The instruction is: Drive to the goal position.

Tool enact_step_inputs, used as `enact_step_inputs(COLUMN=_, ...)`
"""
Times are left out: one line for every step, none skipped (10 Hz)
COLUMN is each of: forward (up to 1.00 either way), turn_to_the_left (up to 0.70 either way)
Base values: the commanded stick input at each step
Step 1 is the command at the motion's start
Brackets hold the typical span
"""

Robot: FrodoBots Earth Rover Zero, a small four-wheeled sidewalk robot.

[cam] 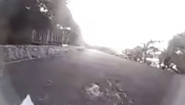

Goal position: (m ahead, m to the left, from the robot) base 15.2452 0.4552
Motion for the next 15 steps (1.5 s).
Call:
enact_step_inputs(forward=0.70, turn_to_the_left=-0.34)
enact_step_inputs(forward=0.70, turn_to_the_left=-0.35)
enact_step_inputs(forward=0.70, turn_to_the_left=0.00)
enact_step_inputs(forward=0.70, turn_to_the_left=0.00)
enact_step_inputs(forward=0.70, turn_to_the_left=0.00)
enact_step_inputs(forward=0.70, turn_to_the_left=0.00)
enact_step_inputs(forward=0.70, turn_to_the_left=0.00)
enact_step_inputs(forward=0.70, turn_to_the_left=0.00)
enact_step_inputs(forward=0.70, turn_to_the_left=0.00)
enact_step_inputs(forward=0.70, turn_to_the_left=0.00)
enact_step_inputs(forward=0.70, turn_to_the_left=0.00)
enact_step_inputs(forward=0.70, turn_to_the_left=0.00)
enact_step_inputs(forward=0.70, turn_to_the_left=0.00)
enact_step_inputs(forward=0.70, turn_to_the_left=0.00)
enact_step_inputs(forward=0.70, turn_to_the_left=0.00)
